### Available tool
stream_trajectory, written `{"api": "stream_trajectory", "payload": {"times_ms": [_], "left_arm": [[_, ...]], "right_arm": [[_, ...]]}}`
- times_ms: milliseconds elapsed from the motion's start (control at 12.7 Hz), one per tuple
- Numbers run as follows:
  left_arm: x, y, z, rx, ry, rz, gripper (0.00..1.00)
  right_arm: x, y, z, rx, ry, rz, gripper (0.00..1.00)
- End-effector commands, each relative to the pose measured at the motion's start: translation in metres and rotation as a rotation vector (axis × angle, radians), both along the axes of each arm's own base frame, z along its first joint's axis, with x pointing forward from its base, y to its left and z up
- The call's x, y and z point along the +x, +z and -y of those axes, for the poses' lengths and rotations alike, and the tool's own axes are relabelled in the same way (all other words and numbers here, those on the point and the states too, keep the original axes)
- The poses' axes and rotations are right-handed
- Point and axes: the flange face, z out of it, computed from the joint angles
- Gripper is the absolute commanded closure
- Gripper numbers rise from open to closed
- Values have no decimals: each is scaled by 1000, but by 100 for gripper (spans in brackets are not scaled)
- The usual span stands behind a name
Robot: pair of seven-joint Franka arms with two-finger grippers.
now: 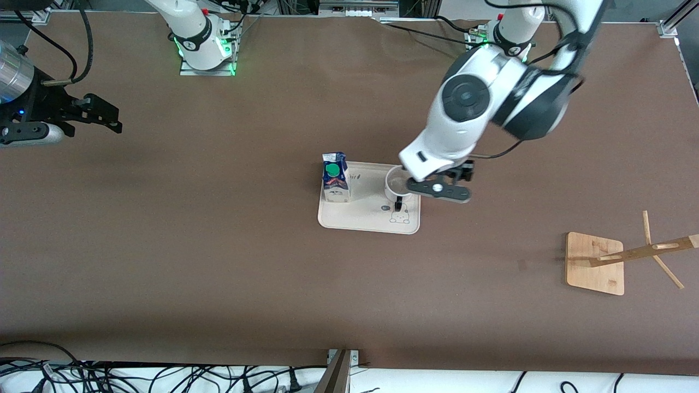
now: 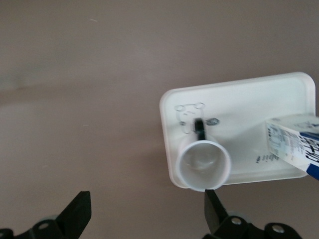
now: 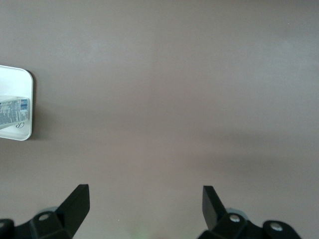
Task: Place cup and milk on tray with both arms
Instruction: 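Open the left gripper and lift it away from the mug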
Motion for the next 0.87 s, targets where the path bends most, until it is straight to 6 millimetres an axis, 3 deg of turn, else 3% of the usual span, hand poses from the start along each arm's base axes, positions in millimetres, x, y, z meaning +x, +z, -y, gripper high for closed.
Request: {"api": "stream_trajectory", "payload": {"times_ms": [0,157,315,629,787], "left_arm": [[22,62,-68,-5,94,-27,0],[33,95,-116,-7,103,1,0],[34,109,-151,7,144,2,0],[41,113,-260,-18,298,-44,0],[40,113,-281,-92,320,-81,0]], "right_arm": [[-1,5,1,-9,-5,0,0],[-1,6,1,-9,-7,3,0],[-1,7,-1,-9,-2,4,0],[-1,5,0,-9,-5,0,0],[-1,5,0,-9,-5,-3,0]]}}
